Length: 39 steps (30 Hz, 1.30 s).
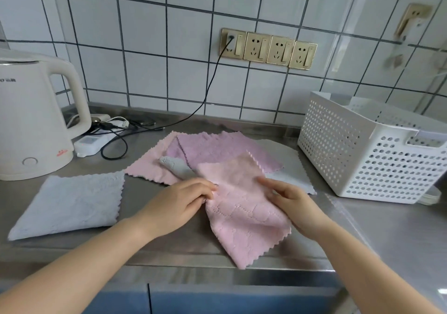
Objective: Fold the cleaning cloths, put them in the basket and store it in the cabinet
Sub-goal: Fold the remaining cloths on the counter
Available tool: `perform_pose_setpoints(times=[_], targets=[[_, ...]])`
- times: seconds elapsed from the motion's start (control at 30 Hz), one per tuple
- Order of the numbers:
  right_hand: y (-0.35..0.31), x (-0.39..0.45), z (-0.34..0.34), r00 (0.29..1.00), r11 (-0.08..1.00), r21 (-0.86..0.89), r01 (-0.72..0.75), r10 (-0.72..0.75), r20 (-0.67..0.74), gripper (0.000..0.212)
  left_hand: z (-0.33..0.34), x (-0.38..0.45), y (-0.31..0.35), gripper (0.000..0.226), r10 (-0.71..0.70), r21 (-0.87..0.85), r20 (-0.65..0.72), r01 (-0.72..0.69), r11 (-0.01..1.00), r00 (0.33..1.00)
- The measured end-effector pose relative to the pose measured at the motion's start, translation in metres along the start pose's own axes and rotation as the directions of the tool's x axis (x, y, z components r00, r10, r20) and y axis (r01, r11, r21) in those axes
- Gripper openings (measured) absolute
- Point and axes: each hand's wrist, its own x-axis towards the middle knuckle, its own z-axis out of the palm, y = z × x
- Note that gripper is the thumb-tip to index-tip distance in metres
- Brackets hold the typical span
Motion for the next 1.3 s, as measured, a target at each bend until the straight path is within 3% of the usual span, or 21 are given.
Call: perform_pose_setpoints(times=[0.07, 0.1, 0.2, 0.27, 0.4, 0.5, 0.6, 0.77, 0.83, 0.97, 1.03, 1.1, 1.17, 1.23, 1.27, 1.3], targets=[[0.003, -0.004, -0.003, 0.999, 0.990, 0.142, -0.023, 0.027, -0.023, 0.039, 0.001, 0.006, -0.001, 0.017, -0.006, -0.028, -0.026, 0.005, 1.000, 1.000], [0.003, -0.003, -0.003, 0.999, 0.991, 0.127, -0.043, 0.047, -0.027, 0.038, 0.003, 0.011, -0.005, 0.016, -0.034, -0.033, -0.010, 0.034, 0.999, 0.999], [0.000, 0.000, 0.000, 0.984, 0.982, -0.071, -0.177, 0.176, -0.016, 0.043, 0.017, 0.021, -0.020, 0.021, -0.167, 0.034, 0.148, 0.163, 0.986, 0.975], [0.000, 0.004, 0.001, 0.967, 0.955, -0.153, -0.253, 0.255, -0.006, 0.051, 0.026, 0.021, -0.026, 0.030, -0.192, 0.132, 0.228, 0.165, 0.977, 0.955], [0.002, 0.004, -0.008, 0.965, 0.948, -0.189, -0.258, 0.242, -0.104, 0.049, 0.023, 0.017, -0.021, 0.039, 0.044, 0.367, 0.144, -0.095, 0.926, 0.989], [0.006, -0.013, -0.015, 0.975, 0.945, -0.241, -0.220, 0.204, -0.091, 0.049, 0.019, 0.012, -0.011, 0.038, 0.214, 0.362, 0.276, -0.307, 0.880, 0.937], [0.009, -0.026, -0.017, 0.987, 0.912, -0.382, -0.148, 0.160, 0.000, 0.060, 0.018, 0.005, -0.008, 0.041, 0.264, 0.345, 0.353, -0.387, 0.855, 0.898], [0.003, -0.029, -0.009, 0.979, 0.878, -0.459, -0.138, 0.190, 0.070, 0.073, 0.014, 0.003, -0.004, 0.034, 0.196, 0.308, 0.425, -0.345, 0.887, 0.884], [-0.002, -0.032, -0.005, 0.980, 0.875, -0.466, -0.133, 0.185, 0.067, 0.068, 0.011, 0.000, 0.000, 0.034, 0.160, 0.307, 0.433, -0.312, 0.899, 0.887], [-0.013, -0.044, -0.005, 0.948, 0.935, -0.205, -0.288, 0.309, 0.078, 0.054, 0.006, -0.008, 0.013, 0.048, 0.056, 0.208, 0.444, -0.164, 0.964, 0.894], [-0.016, -0.050, -0.005, 0.921, 0.900, -0.266, -0.346, 0.380, 0.089, 0.052, 0.007, -0.014, 0.017, 0.057, 0.026, 0.173, 0.474, -0.122, 0.977, 0.880], [-0.015, -0.054, -0.006, 0.951, 0.770, -0.586, -0.252, 0.309, -0.002, 0.051, 0.009, -0.018, 0.022, 0.059, 0.044, 0.169, 0.498, -0.147, 0.975, 0.866], [-0.006, -0.055, -0.009, 0.997, 0.577, -0.815, -0.058, -0.012, -0.079, 0.048, 0.009, -0.020, 0.026, 0.061, 0.024, 0.221, 0.563, -0.178, 0.959, 0.826], [0.005, -0.061, -0.009, 0.937, 0.516, -0.811, 0.275, -0.331, 0.107, 0.049, 0.010, -0.022, 0.030, 0.074, -0.017, 0.286, 0.625, -0.209, 0.935, 0.781], [0.011, -0.064, -0.007, 0.902, 0.490, -0.776, 0.398, -0.365, 0.232, 0.055, 0.010, -0.024, 0.032, 0.077, -0.027, 0.298, 0.638, -0.214, 0.930, 0.770], [0.013, -0.068, -0.005, 0.890, 0.471, -0.759, 0.450, -0.307, 0.337, 0.064, 0.010, -0.025, 0.034, 0.078, -0.029, 0.300, 0.639, -0.214, 0.929, 0.769]])
